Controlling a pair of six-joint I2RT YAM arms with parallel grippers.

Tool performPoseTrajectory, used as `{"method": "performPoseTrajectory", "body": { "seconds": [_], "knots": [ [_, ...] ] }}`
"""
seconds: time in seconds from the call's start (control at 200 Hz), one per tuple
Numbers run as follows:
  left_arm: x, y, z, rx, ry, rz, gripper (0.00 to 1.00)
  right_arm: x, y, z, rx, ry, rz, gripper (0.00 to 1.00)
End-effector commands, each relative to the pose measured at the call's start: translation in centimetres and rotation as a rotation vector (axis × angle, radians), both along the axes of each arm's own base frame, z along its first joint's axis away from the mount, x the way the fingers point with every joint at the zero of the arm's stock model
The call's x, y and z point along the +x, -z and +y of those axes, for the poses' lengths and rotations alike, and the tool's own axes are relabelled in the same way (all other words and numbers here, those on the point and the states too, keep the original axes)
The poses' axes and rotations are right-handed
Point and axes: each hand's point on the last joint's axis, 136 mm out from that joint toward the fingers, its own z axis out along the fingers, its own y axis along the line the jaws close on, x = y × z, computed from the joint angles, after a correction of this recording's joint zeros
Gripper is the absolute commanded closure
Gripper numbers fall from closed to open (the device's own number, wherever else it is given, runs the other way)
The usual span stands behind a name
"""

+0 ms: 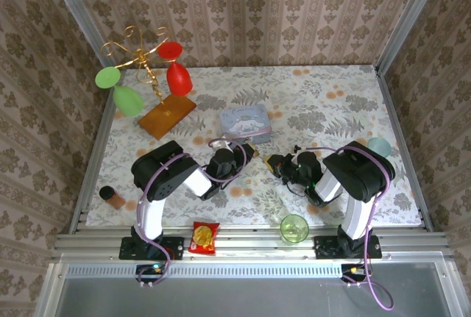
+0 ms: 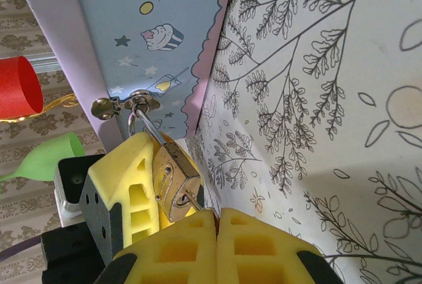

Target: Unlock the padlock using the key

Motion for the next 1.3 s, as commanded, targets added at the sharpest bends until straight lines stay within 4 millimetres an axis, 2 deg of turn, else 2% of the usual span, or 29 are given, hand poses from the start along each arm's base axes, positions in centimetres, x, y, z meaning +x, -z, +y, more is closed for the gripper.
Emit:
{"method": "performPoseTrajectory", "body": {
  "seconds": [0.0, 0.135, 0.505, 0.685, 0.76, 0.855, 0.94, 1.085, 1.295],
  "knots": [
    [0.2, -2.5, -0.9, -0.084, 0.01, -0.051, 1.0, 1.1, -1.0, 0.4, 0.008, -0.001, -0.052, 1.0],
    [0.2, -3.0, -1.0, -0.088, 0.014, -0.061, 1.0, 1.0, -0.3, 0.2, 0.001, 0.005, -0.033, 1.0],
    [-0.9, -3.2, -2.6, -0.124, 0.03, -0.042, 1.0, 1.6, -0.8, 0.9, 0.046, 0.023, -0.015, 1.0],
    [-0.2, -4.6, -3.3, -0.154, 0.022, -0.067, 1.0, 1.9, -2.7, 1.8, 0.102, 0.058, -0.024, 1.0],
    [0.2, -5.2, -3.3, -0.161, 0.015, -0.075, 1.0, 1.7, -2.6, 1.4, 0.107, 0.09, -0.014, 1.0],
    [0.3, -5.1, -3.4, -0.163, 0.015, -0.07, 1.0, 1.5, -2.5, 0.5, 0.094, 0.133, -0.017, 1.0],
    [0.1, -5.0, -4.0, -0.185, 0.036, -0.046, 1.0, 1.8, -2.9, 0.8, 0.089, 0.116, -0.037, 1.0],
    [-0.8, -5.2, -4.9, -0.207, 0.061, -0.028, 1.0, 2.2, -2.5, 1.6, 0.079, 0.097, -0.04, 1.0],
    [-1.3, -4.8, -4.6, -0.208, 0.059, -0.01, 1.0, 2.4, -3.5, 1.2, 0.043, 0.103, -0.101, 1.0]
  ]
}}
